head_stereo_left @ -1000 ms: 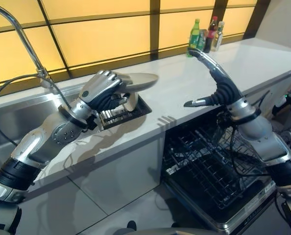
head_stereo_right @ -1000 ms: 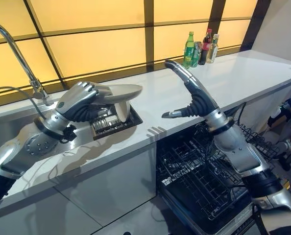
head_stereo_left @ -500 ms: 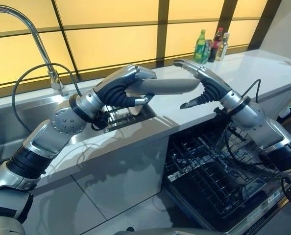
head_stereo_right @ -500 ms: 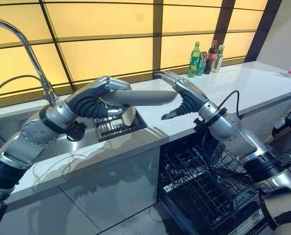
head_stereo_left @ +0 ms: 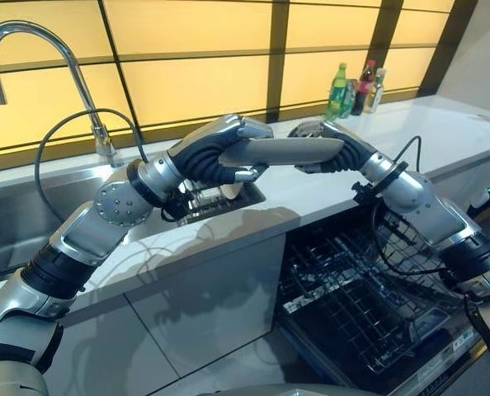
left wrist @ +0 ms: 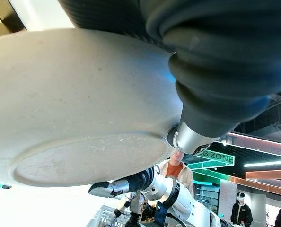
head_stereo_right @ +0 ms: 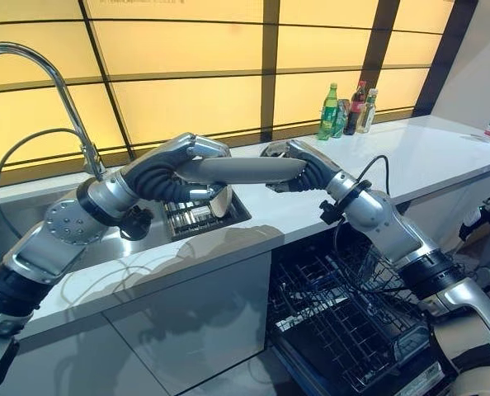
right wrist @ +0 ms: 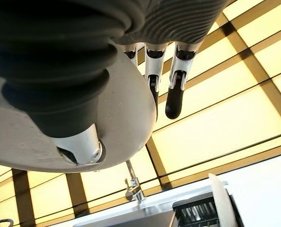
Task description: Pick up plates and place into dishwasher.
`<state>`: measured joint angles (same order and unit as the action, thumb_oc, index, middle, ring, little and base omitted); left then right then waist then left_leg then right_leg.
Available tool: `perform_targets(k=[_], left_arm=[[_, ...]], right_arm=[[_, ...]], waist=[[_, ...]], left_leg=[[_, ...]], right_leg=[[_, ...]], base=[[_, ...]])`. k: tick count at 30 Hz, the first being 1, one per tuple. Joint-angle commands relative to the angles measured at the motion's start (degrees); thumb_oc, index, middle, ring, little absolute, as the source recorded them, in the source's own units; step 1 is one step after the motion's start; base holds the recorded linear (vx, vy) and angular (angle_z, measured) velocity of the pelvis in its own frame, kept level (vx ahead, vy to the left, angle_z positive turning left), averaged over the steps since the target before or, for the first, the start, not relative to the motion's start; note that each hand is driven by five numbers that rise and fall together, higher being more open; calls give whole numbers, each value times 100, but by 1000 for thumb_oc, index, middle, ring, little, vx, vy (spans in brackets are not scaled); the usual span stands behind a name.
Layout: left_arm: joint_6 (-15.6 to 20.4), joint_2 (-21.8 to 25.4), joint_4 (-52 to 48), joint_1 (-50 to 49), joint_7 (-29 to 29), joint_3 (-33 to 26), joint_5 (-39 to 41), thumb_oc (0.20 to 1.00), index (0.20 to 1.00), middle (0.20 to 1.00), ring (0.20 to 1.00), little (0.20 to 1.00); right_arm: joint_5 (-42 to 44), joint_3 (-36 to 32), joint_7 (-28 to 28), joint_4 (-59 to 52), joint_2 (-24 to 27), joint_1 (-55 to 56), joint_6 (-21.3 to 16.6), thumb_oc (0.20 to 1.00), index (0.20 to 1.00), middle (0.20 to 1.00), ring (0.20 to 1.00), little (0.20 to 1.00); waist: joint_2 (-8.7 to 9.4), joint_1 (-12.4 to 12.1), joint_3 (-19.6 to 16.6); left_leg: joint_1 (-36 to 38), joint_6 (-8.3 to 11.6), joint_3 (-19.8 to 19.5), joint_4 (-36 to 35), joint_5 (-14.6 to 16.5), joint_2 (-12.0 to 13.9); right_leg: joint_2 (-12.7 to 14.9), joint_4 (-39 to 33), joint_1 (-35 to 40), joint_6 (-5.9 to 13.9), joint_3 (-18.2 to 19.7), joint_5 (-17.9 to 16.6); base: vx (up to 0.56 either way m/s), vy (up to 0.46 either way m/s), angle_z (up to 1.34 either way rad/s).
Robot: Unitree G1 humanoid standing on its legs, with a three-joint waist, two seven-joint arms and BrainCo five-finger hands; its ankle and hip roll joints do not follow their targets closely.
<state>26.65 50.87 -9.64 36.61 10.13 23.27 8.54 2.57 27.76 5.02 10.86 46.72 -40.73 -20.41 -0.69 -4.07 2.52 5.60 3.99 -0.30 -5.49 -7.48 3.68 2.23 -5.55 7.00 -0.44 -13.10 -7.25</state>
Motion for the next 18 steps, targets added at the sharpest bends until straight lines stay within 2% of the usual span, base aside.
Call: perform_targets(k=[1,8,9,13,18], left_arm=[[51,-283,62,598,-134,-62,351,200,200,200,200,200],[-201,-279,127,502,-209,-157,71,200,200,200,200,200],[-292,-245,182,473,-287,-185,-7,1000,1000,1000,1000,1000],[-616,-68,457,341,-573,-288,-546,1000,1000,1000,1000,1000],[-728,316,1084,-24,-1686,-680,-1497,1000,1000,1000,1000,1000]], right_arm=[[814,-187,-296,339,-245,-593,-24,200,200,200,200,200],[1306,-574,-244,218,-406,-336,-129,200,200,200,200,200],[1324,-639,-195,204,-424,-268,-171,200,200,200,200,200],[1234,-874,-84,17,-384,30,-125,200,200,200,200,200],[937,-1279,263,-312,-158,760,160,200,200,200,200,200]], waist=[[74,-130,113],[50,-87,121],[41,-74,126],[31,-2,142],[33,163,173]], left_leg=[[336,-151,-29,92,1032,-289],[347,-159,-5,88,1038,-283],[351,-159,4,87,1039,-282],[368,-166,55,81,1050,-276],[383,-179,183,68,1048,-261]], right_leg=[[418,55,314,645,36,798],[398,55,304,639,87,798],[395,55,301,644,96,795],[385,55,293,657,149,797],[366,55,251,679,268,775]], base=[[0,0,0],[0,0,0],[0,0,0],[0,0,0],[0,0,0]])
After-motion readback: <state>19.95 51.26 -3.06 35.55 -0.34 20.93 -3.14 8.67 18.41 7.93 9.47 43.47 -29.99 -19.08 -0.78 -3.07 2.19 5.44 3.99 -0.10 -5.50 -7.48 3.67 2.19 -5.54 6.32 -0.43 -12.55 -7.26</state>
